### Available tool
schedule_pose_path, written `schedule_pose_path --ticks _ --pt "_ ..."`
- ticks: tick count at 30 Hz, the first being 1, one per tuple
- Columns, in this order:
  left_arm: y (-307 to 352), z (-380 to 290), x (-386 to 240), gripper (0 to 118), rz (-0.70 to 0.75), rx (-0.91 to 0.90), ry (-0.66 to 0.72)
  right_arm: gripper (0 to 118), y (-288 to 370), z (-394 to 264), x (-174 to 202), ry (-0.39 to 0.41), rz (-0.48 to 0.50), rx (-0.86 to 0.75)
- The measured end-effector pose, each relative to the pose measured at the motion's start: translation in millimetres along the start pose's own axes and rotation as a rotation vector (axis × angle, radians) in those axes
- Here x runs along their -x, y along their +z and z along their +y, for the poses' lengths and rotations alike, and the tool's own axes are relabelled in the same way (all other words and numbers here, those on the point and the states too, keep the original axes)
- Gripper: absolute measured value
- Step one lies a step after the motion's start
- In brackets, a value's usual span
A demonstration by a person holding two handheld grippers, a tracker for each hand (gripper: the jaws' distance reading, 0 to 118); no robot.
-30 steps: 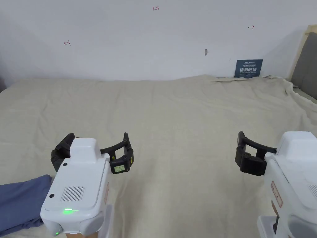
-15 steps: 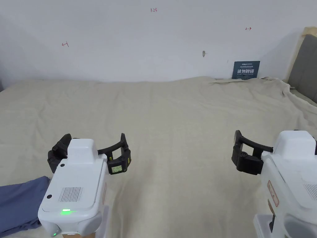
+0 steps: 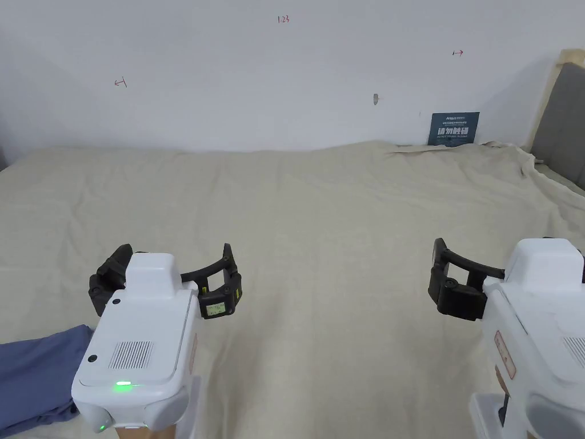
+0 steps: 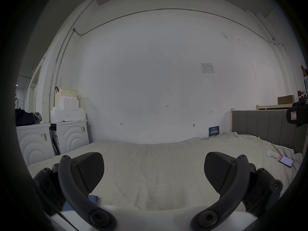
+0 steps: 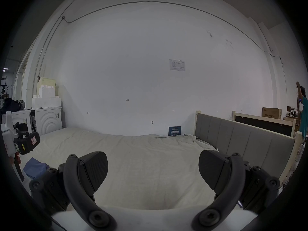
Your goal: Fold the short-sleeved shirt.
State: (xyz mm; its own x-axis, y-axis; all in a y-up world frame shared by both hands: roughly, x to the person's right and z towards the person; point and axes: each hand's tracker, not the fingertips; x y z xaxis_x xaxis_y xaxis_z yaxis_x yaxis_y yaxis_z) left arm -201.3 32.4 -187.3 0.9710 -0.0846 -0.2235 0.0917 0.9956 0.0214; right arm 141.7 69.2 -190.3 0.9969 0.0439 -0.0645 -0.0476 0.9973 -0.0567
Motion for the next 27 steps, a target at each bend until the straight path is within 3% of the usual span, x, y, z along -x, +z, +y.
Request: schedule_pose_path --ticks 27 --pt "0.0 -0.9 1.1 118 -0.001 -0.002 -0.002 110 3.8 3.8 3.4 0.001 -0.002 -0.010"
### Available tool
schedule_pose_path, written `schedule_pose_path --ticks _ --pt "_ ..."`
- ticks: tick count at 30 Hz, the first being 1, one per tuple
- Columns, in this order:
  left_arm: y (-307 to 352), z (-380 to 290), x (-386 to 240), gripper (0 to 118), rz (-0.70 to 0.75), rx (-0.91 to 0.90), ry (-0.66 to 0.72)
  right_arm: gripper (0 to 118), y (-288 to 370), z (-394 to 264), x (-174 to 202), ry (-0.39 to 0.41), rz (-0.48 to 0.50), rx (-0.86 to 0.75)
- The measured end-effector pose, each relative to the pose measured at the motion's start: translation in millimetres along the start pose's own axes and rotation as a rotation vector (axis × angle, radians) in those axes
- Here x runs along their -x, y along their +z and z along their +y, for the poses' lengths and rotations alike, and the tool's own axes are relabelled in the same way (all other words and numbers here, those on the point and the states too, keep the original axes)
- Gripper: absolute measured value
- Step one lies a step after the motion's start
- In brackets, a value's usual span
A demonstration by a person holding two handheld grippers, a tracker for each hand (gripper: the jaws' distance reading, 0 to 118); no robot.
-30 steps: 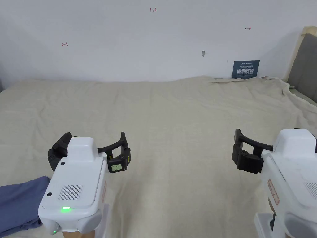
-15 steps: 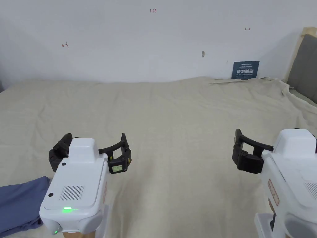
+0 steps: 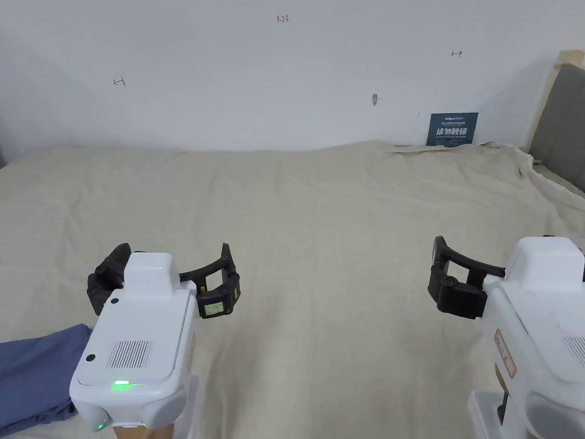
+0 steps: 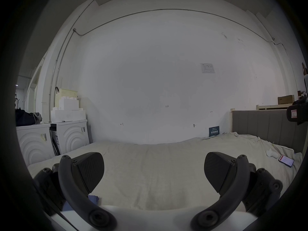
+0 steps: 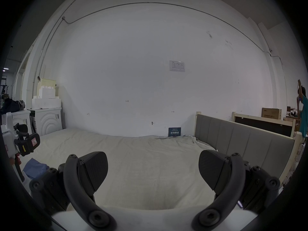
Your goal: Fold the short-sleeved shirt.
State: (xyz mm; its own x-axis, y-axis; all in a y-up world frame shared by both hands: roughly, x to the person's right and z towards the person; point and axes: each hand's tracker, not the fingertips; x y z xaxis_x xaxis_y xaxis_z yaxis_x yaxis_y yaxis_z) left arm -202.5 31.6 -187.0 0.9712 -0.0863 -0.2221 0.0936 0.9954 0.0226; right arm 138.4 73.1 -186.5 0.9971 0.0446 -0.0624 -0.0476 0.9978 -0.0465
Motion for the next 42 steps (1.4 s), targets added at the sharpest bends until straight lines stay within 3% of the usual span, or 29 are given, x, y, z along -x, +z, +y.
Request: schedule_pose_path --ticks 27,29,31,35,42 --pt "-0.4 -0.1 1.7 118 0.004 -0.002 0.000 110 -4.4 -0.1 -3.0 -0.003 0.000 0.007" --pt "-0.1 -0.2 1.7 118 0.002 -0.002 0.001 110 -4.9 3.4 0.1 -0.035 -0.010 0.033" --pt "0.1 0.2 1.6 118 0.000 -0.001 0.006 110 -5.2 6.4 2.8 -0.092 -0.077 0.077" --pt "0.4 0.8 1.8 118 -0.001 -0.008 0.012 110 -12.2 13.8 3.8 -0.128 -0.217 0.217" --pt "0.1 2.4 2.5 118 -0.001 -0.010 0.017 110 -22.7 12.1 -5.7 -0.217 -0.169 0.328"
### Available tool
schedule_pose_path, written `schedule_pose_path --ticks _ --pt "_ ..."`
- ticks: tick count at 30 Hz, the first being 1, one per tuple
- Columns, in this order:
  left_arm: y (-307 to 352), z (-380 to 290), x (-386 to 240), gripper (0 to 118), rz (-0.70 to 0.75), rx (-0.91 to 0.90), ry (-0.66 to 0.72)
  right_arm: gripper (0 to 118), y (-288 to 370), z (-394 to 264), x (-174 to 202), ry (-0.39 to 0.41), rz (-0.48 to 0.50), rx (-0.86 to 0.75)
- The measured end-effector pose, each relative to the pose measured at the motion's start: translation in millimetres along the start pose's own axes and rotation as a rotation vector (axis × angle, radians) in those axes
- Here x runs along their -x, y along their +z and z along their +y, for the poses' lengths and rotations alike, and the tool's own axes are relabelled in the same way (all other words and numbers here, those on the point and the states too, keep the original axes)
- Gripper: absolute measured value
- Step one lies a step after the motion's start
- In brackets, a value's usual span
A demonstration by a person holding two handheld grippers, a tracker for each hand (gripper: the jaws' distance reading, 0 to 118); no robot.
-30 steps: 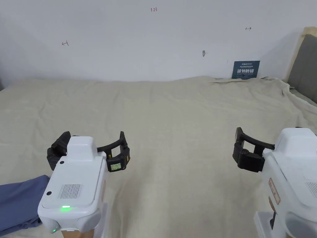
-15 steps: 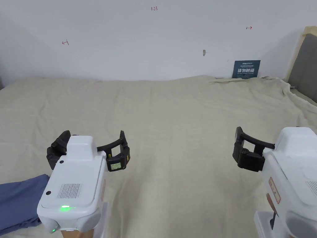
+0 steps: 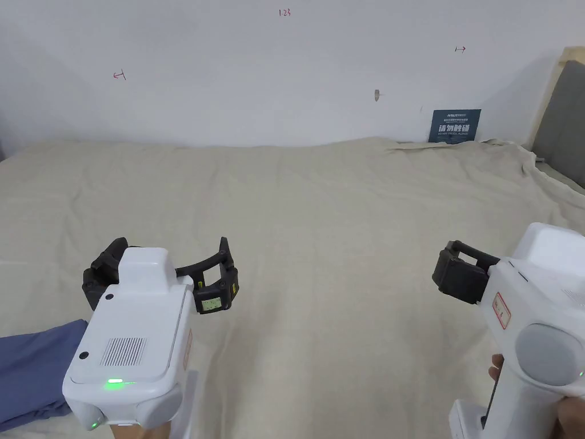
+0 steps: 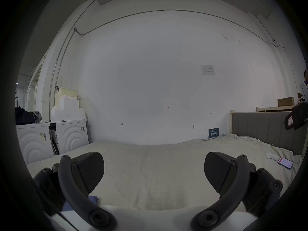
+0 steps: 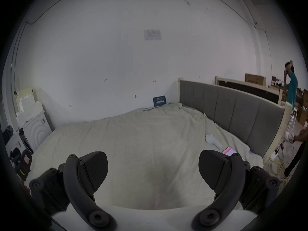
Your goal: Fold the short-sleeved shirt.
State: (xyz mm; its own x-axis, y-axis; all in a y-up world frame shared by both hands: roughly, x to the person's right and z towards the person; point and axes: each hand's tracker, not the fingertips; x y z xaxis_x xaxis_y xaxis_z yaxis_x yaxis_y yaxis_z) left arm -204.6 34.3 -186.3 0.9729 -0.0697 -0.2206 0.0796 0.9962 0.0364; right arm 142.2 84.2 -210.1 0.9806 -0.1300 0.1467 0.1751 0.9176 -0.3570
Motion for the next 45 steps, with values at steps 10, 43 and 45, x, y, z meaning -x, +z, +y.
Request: schedule_pose_path --ticks 10,43,45 --pt "0.1 2.0 1.3 118 0.003 -0.004 -0.002 110 -6.3 -7.7 -1.7 0.044 -0.005 -0.044" --pt "3.4 0.4 1.4 118 0.001 -0.012 -0.011 110 15.4 -17.2 7.3 0.162 0.103 -0.355" --pt "3.6 0.6 1.6 118 0.003 -0.012 -0.011 110 16.6 -16.7 7.8 0.155 0.105 -0.353"
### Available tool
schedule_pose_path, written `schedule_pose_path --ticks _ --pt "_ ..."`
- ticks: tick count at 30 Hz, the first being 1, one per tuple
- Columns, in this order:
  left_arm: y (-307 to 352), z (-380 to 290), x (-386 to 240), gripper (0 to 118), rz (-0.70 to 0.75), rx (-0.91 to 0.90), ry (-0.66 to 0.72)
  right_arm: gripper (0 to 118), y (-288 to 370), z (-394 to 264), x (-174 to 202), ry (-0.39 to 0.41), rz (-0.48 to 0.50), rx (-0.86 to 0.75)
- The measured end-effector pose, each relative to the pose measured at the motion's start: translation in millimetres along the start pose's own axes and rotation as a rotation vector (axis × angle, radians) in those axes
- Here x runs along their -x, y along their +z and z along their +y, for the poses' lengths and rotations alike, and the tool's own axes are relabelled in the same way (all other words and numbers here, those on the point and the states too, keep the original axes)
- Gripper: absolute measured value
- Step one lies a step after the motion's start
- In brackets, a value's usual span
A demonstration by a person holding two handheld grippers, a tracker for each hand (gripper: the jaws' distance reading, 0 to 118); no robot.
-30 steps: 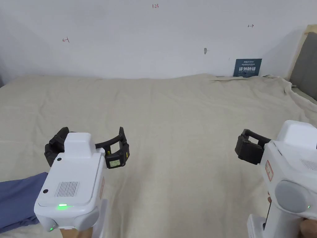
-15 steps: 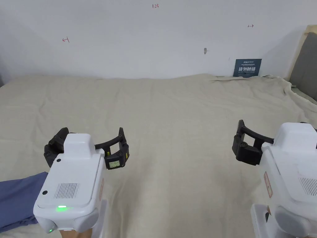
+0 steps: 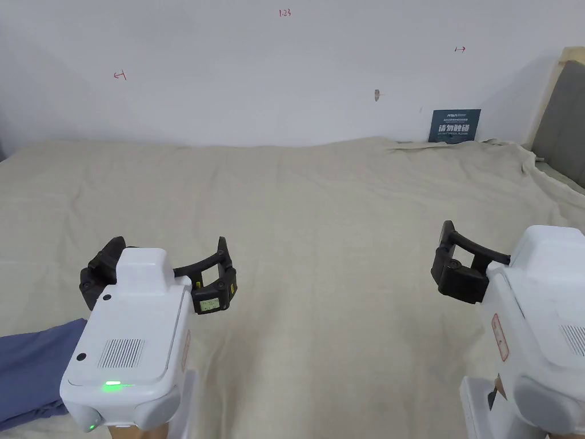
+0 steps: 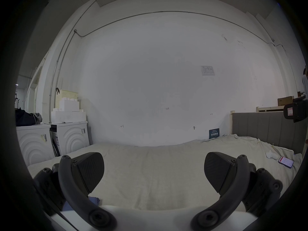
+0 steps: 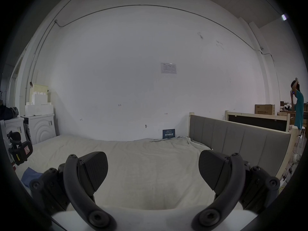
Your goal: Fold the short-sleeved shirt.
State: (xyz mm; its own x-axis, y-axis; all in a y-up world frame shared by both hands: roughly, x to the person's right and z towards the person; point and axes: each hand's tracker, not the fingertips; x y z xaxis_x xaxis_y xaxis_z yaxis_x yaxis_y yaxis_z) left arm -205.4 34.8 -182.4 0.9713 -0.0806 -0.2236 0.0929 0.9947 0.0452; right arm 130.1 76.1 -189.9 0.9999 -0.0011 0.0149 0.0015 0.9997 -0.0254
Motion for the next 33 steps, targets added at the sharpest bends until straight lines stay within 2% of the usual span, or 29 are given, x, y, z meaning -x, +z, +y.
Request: schedule_pose_path --ticks 33 --pt "-0.3 -0.1 -0.5 118 0.000 0.006 -0.003 110 -2.7 -2.1 -8.6 0.021 0.011 -0.011"
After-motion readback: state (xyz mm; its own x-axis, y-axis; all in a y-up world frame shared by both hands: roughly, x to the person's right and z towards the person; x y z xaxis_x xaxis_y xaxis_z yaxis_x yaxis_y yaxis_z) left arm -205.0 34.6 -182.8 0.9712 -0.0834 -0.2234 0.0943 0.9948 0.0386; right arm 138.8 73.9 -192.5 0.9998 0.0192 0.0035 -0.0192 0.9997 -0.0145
